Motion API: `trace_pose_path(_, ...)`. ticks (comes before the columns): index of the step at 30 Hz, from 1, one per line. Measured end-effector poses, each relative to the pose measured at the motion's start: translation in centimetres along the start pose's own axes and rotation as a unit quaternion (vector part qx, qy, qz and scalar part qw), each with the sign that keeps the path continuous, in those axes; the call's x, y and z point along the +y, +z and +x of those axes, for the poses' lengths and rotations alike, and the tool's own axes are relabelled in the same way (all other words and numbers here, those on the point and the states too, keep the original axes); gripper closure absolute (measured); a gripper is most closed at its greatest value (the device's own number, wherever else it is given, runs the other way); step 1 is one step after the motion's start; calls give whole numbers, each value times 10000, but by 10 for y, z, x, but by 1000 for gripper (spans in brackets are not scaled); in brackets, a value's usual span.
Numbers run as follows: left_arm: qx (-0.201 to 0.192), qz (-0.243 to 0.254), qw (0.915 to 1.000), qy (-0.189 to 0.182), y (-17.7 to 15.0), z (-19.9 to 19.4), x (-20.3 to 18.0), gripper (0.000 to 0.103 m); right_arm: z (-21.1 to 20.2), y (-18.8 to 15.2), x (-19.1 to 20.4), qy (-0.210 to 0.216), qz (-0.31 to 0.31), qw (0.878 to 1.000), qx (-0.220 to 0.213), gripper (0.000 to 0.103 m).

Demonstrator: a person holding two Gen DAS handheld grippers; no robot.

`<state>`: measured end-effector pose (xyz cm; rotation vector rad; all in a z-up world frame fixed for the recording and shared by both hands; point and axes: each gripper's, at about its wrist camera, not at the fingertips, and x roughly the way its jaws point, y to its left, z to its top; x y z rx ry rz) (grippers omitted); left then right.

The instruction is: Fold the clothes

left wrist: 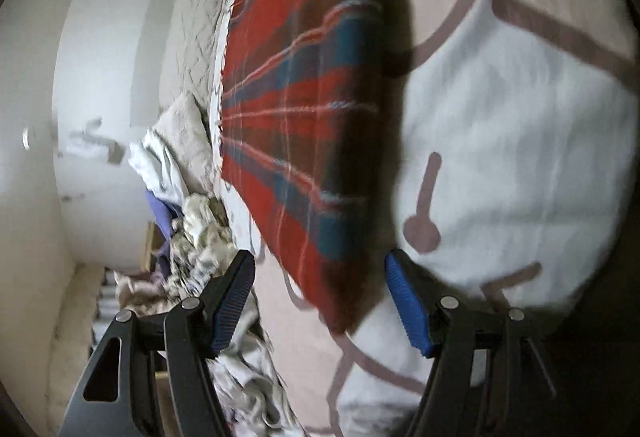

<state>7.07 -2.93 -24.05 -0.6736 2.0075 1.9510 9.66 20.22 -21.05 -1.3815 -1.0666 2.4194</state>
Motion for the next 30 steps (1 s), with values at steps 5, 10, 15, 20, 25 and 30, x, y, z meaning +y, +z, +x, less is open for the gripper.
trace_pose_path(5,-44,25,9996,293,9,12,0,36,5,-5,14,-320,-222,9990,-200,22)
trace_pose_path(10,67,-716,9970,-300,11,19,20,71,-2,-2,32,-744,-870,9920,-541,22)
trace_pose_path(15,279,-1910,9702,-1464,10,31,60,92,-23,7,63,-1034,-2002,9660,-1270,22)
trace_pose_path(20,309,-3026,9273,-2181,8,45,100,93,-42,38,97,-841,-2500,9449,-1940,22)
trace_pose_path(25,401,-4097,8621,-2954,1,52,118,96,-42,71,128,-998,-2649,9307,-2319,22)
trace_pose_path(30,486,-4624,8226,-3275,-8,56,125,96,-26,86,120,-1278,-2177,9433,-2155,31)
